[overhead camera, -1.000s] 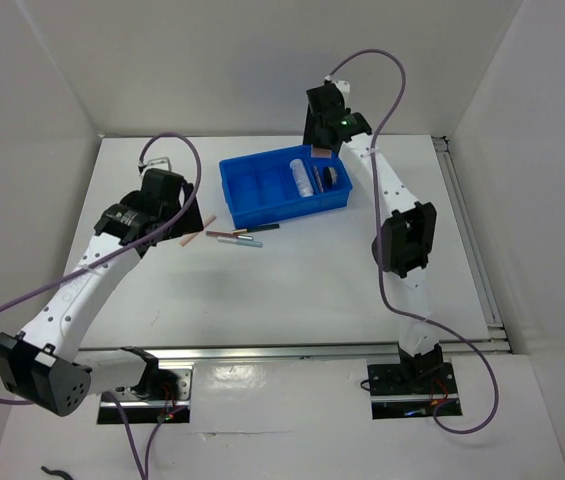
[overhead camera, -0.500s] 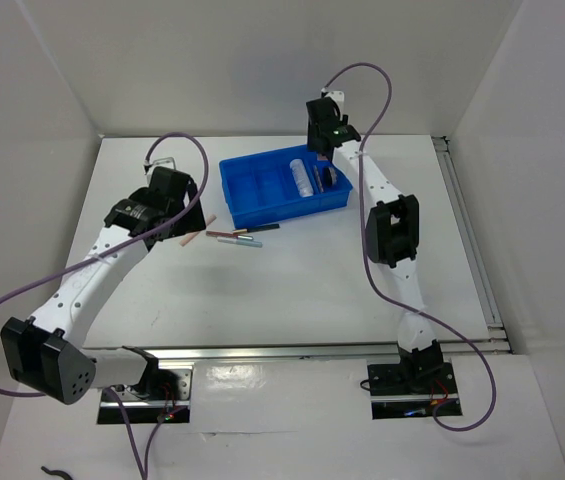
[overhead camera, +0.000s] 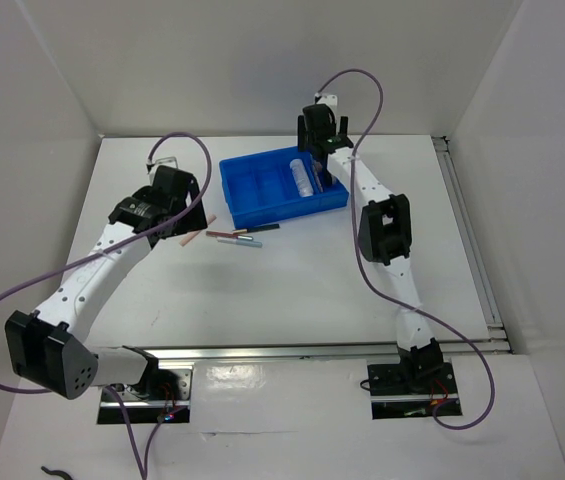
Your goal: Organize the makeup
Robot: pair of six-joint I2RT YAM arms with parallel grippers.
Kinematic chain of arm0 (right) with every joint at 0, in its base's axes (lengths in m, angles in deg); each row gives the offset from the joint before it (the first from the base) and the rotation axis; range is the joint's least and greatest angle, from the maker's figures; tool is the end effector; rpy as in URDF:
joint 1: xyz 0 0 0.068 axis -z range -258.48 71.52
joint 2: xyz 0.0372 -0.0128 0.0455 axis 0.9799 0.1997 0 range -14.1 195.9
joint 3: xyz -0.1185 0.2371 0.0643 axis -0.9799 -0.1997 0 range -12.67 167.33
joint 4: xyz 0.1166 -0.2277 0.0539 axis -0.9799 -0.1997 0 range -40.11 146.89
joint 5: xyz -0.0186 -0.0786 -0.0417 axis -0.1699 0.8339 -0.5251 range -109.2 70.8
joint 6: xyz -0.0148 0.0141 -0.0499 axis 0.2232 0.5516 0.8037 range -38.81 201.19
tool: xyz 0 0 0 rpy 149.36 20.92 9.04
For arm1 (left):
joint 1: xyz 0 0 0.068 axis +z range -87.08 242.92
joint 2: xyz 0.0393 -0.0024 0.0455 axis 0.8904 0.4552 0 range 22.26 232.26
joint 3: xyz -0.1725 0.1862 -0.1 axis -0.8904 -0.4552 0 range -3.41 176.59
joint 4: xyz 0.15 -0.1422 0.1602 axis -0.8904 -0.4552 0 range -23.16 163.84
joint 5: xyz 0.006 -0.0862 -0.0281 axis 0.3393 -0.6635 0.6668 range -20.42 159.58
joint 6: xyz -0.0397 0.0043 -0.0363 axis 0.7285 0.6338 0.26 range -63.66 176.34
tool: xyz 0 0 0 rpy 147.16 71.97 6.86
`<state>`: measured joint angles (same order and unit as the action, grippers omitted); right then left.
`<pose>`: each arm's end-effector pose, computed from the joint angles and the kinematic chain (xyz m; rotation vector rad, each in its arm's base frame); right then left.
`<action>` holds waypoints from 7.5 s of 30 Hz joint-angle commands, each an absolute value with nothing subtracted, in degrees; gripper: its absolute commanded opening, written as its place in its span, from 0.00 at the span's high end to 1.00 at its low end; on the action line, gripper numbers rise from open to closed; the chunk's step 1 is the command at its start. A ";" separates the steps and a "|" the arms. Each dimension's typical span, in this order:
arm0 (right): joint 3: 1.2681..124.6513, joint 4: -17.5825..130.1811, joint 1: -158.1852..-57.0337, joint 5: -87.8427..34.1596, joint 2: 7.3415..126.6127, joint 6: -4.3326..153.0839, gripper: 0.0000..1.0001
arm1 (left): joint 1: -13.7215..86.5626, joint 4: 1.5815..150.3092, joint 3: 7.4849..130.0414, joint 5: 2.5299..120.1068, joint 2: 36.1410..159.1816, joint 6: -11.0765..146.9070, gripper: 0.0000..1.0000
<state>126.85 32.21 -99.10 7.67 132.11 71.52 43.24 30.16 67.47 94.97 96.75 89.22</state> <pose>0.5485 0.1892 0.2363 0.0778 2.0565 -0.1711 0.2591 -0.0764 0.3343 -0.4635 2.2506 0.0662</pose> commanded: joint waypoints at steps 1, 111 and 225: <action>127.70 35.98 -98.79 8.57 131.10 71.87 0.05 | 43.50 31.74 67.61 95.95 97.23 87.89 0.00; 74.95 22.71 -98.87 -2.68 78.98 60.36 0.36 | 47.36 35.35 114.19 70.28 144.25 95.10 0.08; 75.91 32.90 -133.33 -12.70 101.03 80.66 0.37 | 54.92 44.92 53.81 74.68 115.68 121.81 0.27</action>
